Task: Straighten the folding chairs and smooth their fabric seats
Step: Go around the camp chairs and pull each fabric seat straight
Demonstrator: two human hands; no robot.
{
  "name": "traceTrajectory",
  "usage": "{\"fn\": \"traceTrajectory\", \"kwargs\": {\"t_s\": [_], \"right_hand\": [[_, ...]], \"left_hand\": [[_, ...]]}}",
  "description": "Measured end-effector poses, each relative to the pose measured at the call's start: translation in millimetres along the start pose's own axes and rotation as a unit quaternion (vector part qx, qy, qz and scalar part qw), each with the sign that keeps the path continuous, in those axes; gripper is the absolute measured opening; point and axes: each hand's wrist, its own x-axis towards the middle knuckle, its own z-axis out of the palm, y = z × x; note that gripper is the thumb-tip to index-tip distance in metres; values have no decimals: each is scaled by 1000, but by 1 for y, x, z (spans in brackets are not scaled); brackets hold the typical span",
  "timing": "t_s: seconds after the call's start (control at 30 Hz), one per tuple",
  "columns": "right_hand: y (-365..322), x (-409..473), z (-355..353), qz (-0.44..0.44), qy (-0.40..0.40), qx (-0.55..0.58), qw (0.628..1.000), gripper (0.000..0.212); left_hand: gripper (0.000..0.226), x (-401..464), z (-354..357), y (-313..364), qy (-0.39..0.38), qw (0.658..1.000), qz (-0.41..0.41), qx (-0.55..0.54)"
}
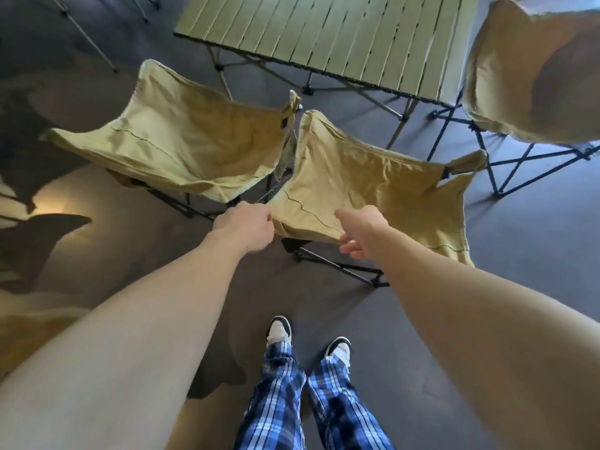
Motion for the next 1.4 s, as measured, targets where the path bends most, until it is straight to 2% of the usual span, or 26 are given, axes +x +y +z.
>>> {"fn": "traceTrajectory", "kwargs": {"t_s": [0.2, 0.43, 0.6, 0.7, 0.8, 0.9, 1.0, 1.13, 1.2, 1.3, 1.37, 1.4], "right_hand": [[-98, -58, 84, -69, -71, -47, 994, 10], [-196, -147, 278, -215, -133, -205, 946, 29], [-219, -196, 436, -260, -196, -299, 897, 34], [-215, -217, 505, -306, -210, -401, 838, 25], [-204, -244, 587, -339, -245, -469, 778, 24], [-196, -265, 659, -379, -281, -519, 713, 23], [-195, -277, 728, -428, -306, -538, 659, 34], [-199, -285, 804, -457, -338, -535, 625, 61], [-197, -284, 838, -492, -344, -545, 585, 76], [-194, -288, 887, -589, -293, -598, 458, 87], [-193, -287, 914, -605, -259, -650, 380, 94], [-192, -283, 921, -593, -249, -679, 354, 95]], "left_hand": [[25, -62, -38, -119, 34, 985, -138, -102], [27, -137, -35, -301, 80, 939, -272, -196], [30, -197, -10, -437, 107, 879, -370, -282], [31, -234, 18, -484, 107, 841, -422, -322], [28, -282, 61, -535, 86, 776, -501, -372], [39, -311, 95, -575, 84, 712, -558, -417], [51, -315, 115, -615, 116, 655, -599, -446], [65, -303, 128, -664, 165, 600, -630, -465], [64, -296, 133, -691, 179, 594, -644, -448], [73, -287, 146, -736, 193, 601, -662, -404], [86, -284, 162, -764, 155, 614, -667, -392], [92, -283, 171, -772, 126, 623, -666, -390]]}}
